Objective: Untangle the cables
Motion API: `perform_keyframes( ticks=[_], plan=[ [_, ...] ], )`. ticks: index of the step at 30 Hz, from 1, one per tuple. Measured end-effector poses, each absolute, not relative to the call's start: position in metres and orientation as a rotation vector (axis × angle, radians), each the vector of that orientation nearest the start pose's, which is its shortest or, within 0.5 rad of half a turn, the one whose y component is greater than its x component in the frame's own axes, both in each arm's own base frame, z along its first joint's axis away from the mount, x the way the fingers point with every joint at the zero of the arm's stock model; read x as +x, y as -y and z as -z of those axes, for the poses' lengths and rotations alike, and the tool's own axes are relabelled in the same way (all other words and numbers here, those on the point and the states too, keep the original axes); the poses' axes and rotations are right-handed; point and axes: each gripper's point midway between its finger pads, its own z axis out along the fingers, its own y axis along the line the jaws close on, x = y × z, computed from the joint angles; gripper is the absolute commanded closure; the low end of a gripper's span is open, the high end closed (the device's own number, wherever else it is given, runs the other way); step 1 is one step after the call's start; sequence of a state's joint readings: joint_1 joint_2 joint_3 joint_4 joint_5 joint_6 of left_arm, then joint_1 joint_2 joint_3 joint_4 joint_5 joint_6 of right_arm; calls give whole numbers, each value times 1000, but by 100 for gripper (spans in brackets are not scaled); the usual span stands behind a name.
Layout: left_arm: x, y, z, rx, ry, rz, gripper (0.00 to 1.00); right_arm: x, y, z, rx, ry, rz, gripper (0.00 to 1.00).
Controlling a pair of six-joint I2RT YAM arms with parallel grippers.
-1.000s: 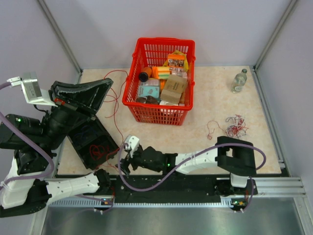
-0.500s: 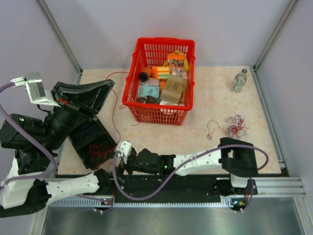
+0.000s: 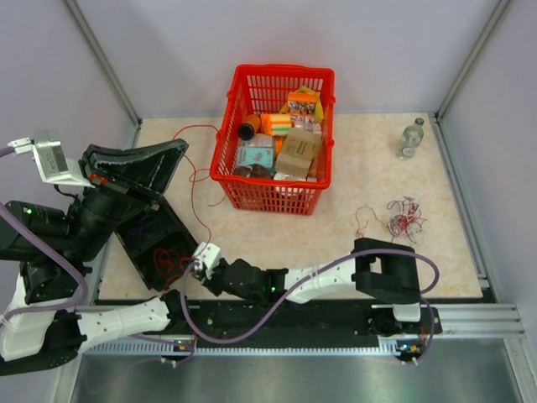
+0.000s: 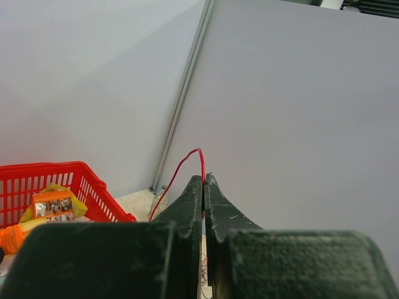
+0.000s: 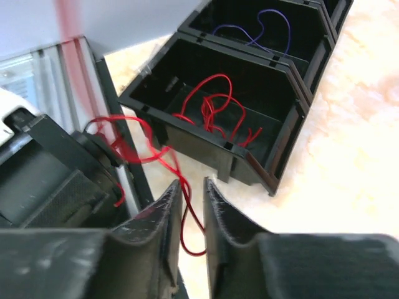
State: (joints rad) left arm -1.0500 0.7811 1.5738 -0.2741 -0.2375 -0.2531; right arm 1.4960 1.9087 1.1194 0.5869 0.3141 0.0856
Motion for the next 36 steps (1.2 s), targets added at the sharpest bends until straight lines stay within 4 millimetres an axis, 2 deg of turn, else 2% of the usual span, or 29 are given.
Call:
perform_keyframes(
  ticks=[2,4,7,9,12,13,15,16,18,22,24,27,30,32,36],
  plan=[
    [125,154,-603,216,-1106,1045,100,91,-548,-148,-994,-1528,-875,100],
    [126,154,-600,213,-1113,1039,100,94,-541,-154,-963,-1527,-875,100],
    [132,155,-587,203,-1148,1012,100,106,-508,-166,-903,-1540,-827,100],
    [138,157,-568,198,-1194,983,100,115,-481,-183,-849,-1551,-817,100],
    [152,167,-524,204,-1302,918,100,138,-428,-235,-693,-1537,-873,100],
    [157,173,-506,211,-1349,893,100,143,-415,-246,-652,-1529,-891,100],
    [166,186,-470,232,-1437,855,100,150,-385,-261,-584,-1516,-921,100],
    [170,193,-447,249,-1490,835,100,149,-373,-259,-575,-1524,-929,100],
    [175,208,-401,290,-1594,803,100,140,-358,-244,-599,-1563,-946,100],
    [168,237,-300,410,-1809,809,100,126,-333,-187,-670,-1697,-930,100],
    [160,246,-258,458,-1906,826,100,123,-323,-161,-686,-1762,-911,100],
    [149,254,-219,499,-2001,868,100,125,-308,-133,-663,-1840,-903,100],
    [141,267,-193,537,-2078,903,100,133,-299,-112,-614,-1911,-912,100],
    [140,277,-181,556,-2124,916,100,135,-299,-98,-606,-1962,-912,100],
    [141,289,-143,577,-2267,862,100,132,-301,-75,-607,-2051,-905,100]
  ],
)
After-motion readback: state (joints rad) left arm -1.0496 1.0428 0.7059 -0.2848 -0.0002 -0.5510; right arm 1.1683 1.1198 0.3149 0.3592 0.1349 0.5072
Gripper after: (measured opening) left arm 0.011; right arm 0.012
